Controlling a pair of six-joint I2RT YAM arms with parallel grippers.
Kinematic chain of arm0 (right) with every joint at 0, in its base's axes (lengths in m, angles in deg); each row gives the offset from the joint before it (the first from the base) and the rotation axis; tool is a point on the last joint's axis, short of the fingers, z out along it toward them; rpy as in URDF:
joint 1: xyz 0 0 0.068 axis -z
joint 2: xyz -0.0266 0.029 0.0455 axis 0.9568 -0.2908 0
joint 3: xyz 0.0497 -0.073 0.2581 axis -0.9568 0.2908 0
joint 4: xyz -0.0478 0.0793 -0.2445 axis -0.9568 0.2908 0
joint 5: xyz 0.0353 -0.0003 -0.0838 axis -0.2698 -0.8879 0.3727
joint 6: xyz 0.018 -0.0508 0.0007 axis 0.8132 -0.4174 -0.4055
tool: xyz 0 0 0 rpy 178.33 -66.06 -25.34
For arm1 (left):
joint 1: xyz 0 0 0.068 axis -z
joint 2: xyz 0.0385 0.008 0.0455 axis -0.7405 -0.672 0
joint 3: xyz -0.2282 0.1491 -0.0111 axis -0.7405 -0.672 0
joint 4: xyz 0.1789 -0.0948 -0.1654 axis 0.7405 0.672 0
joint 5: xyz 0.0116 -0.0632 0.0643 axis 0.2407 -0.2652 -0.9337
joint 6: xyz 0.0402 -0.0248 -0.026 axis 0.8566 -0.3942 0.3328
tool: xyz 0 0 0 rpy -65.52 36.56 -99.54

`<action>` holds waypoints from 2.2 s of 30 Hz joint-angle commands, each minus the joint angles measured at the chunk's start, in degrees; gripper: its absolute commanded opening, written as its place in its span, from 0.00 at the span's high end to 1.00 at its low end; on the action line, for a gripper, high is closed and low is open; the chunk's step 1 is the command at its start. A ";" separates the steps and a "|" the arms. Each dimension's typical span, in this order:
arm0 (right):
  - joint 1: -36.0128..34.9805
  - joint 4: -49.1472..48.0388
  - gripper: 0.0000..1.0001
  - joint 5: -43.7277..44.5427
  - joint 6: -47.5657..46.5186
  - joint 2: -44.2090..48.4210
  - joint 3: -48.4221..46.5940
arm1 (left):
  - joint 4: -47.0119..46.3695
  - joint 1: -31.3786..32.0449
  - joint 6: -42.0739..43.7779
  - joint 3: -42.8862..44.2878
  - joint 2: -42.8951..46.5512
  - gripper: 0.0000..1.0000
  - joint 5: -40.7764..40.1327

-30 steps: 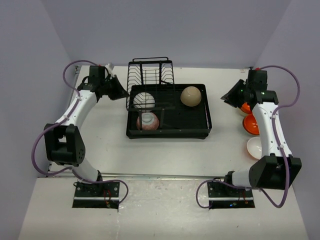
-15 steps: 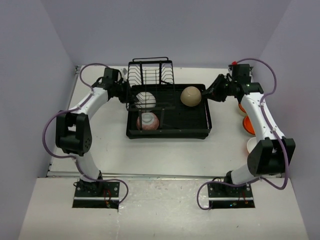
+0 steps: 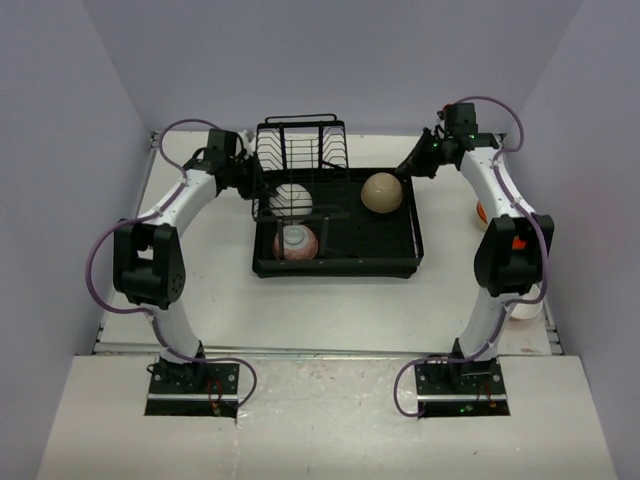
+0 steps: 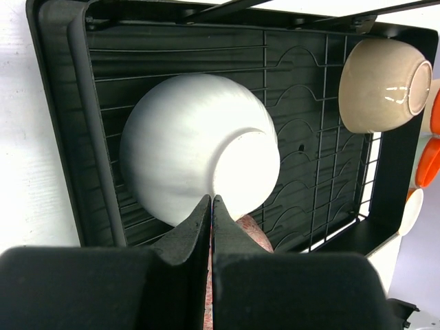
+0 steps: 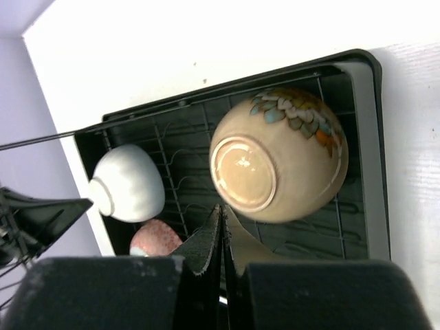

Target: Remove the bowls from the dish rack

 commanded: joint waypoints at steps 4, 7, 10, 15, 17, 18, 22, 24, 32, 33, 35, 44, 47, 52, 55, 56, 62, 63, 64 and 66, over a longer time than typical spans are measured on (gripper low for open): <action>-0.69 2.37 1.00 -0.77 -2.76 -6.27 -6.08 | 1.98 0.13 1.86 4.06 1.10 1.00 -0.27; -1.13 1.85 1.00 -0.25 -3.20 -6.72 -4.77 | 2.86 0.13 2.30 5.46 0.40 1.00 0.60; -1.48 1.41 1.00 -0.59 -3.38 -6.81 -2.83 | 3.47 0.13 2.39 6.26 -0.22 1.00 2.62; -3.23 1.84 1.00 -0.51 -4.08 -7.77 -1.86 | 2.51 0.13 2.04 5.11 -0.48 1.00 4.73; -4.11 2.37 1.00 -0.77 -4.08 -8.21 -1.86 | 2.42 0.13 1.86 5.20 -0.92 1.00 5.35; -4.46 2.81 1.00 -0.69 -4.00 -8.56 -1.77 | 2.33 0.22 1.60 5.29 -1.18 1.00 5.70; -6.40 2.81 1.00 -0.07 -4.35 -7.95 0.42 | 2.51 0.13 1.42 6.25 -1.53 1.00 5.44; -7.37 2.38 1.00 0.37 -4.61 -7.60 2.26 | 3.12 0.04 1.60 6.78 -1.88 1.00 4.83; -9.39 0.53 1.00 0.11 -4.43 -4.61 8.41 | 3.04 -0.05 1.86 6.87 -2.33 1.00 6.49; -9.48 0.44 1.00 0.02 -4.35 -4.44 8.68 | 2.95 -0.05 1.95 6.78 -2.32 1.00 6.75; -9.83 0.18 1.00 -0.33 -4.61 -3.74 9.30 | 2.77 -0.05 2.04 6.61 -2.32 1.00 6.84; -10.44 0.43 0.91 0.89 -4.96 3.12 7.20 | 1.72 -0.05 2.30 6.08 -2.06 1.00 8.77; -10.44 1.05 0.73 2.74 -5.22 5.93 6.58 | -0.56 -0.05 2.39 5.20 -1.36 1.00 11.58; -9.31 2.46 0.47 3.09 -4.44 6.99 6.22 | -2.68 -0.05 2.04 4.76 -1.01 1.00 13.61; -8.60 2.29 0.22 3.10 -4.17 6.47 7.19 | -2.59 -0.05 1.69 4.94 -1.44 1.00 14.40; -8.34 1.94 0.21 2.66 -4.17 6.20 7.63 | -2.59 -0.05 1.69 4.94 -1.45 1.00 14.49; -6.93 -5.00 0.01 -0.86 -3.21 5.06 12.02 | -2.59 -0.05 1.68 4.50 -1.62 1.00 15.45; -6.49 -6.14 0.01 -1.47 -3.20 4.80 13.16 | -2.59 -0.05 1.69 4.41 -1.62 1.00 15.54; -6.23 -7.72 0.01 -2.78 -3.12 4.53 13.52 | -2.59 -0.05 1.86 4.41 -1.62 1.00 15.63; -5.70 -9.57 0.01 -4.10 -2.42 3.66 15.00 | -2.50 -0.05 1.95 4.15 -1.71 1.00 15.90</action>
